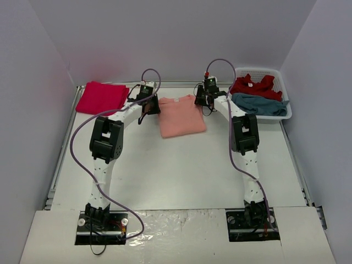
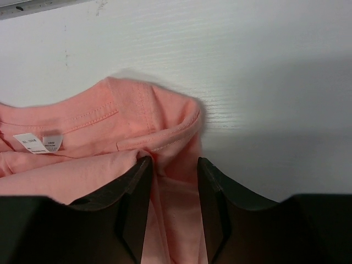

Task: Fold and stack the t-shirts
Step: Fold the long partially folded tshirt into a neat square, then smooth out wrinkles on the folded tshirt

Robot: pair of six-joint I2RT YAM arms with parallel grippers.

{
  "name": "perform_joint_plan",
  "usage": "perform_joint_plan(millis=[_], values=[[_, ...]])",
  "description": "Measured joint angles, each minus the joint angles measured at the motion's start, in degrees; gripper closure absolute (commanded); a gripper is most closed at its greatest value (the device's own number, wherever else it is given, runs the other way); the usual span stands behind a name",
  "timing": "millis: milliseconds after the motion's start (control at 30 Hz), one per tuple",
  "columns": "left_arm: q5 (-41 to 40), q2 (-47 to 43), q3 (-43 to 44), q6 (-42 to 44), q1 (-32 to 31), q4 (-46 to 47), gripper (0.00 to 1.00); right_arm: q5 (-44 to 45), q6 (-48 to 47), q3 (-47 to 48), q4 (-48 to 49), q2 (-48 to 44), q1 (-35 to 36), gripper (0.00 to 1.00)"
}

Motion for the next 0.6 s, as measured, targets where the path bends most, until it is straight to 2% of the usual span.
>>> perform_joint_plan(millis=[267, 600], values=[[0.0, 0.0, 0.0, 0.0, 0.0, 0.0, 0.89, 3.4, 0.0, -4.6, 1.5, -3.6, 0.0, 0.61], [0.1, 0.1, 0.2, 0.0, 0.0, 0.0, 0.91, 3.8, 0.1, -5.1, 3.4, -4.5, 0.0, 0.62]])
